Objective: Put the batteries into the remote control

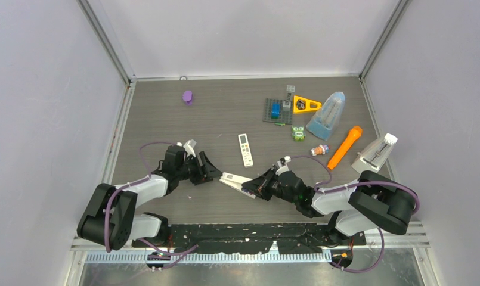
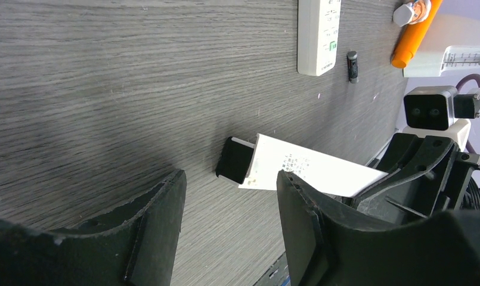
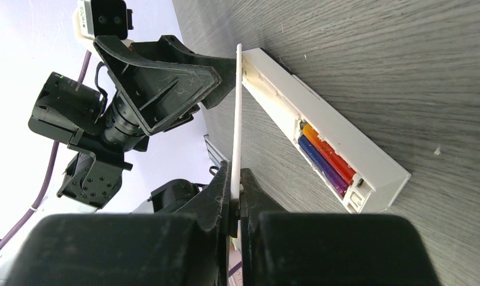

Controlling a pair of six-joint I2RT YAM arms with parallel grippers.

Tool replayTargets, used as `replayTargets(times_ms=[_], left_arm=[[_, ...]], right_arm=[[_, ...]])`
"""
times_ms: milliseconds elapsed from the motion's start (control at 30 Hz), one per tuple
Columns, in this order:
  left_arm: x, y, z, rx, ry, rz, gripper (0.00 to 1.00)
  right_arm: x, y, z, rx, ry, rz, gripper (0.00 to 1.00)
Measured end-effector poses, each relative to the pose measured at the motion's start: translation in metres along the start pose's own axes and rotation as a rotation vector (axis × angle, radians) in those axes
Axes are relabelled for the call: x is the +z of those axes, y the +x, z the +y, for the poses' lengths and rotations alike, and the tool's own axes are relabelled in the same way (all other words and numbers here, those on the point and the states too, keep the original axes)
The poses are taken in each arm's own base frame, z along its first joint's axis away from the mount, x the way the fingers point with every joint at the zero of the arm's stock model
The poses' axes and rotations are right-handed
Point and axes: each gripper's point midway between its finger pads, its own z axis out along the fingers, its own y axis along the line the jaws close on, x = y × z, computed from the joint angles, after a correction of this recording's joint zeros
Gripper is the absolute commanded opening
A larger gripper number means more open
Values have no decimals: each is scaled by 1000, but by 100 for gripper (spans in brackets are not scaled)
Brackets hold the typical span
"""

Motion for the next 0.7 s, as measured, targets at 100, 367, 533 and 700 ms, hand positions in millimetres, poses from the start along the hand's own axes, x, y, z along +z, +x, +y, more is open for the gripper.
replayTargets(times_ms=[100,367,533,700], left_arm=[[1,0,0,-2,2,0,59],[2,-1,-1,0,8,0,59],[4,-1,-2,-1,14,-2,59],[4,-1,-3,-5,16,-2,58]], right_arm=[[0,0,-1,0,5,0,5],[0,3,-1,-1,5,7,5],[-2,3,6,-2,-33,7,5],[-3,4,6,3,-39,4,6]])
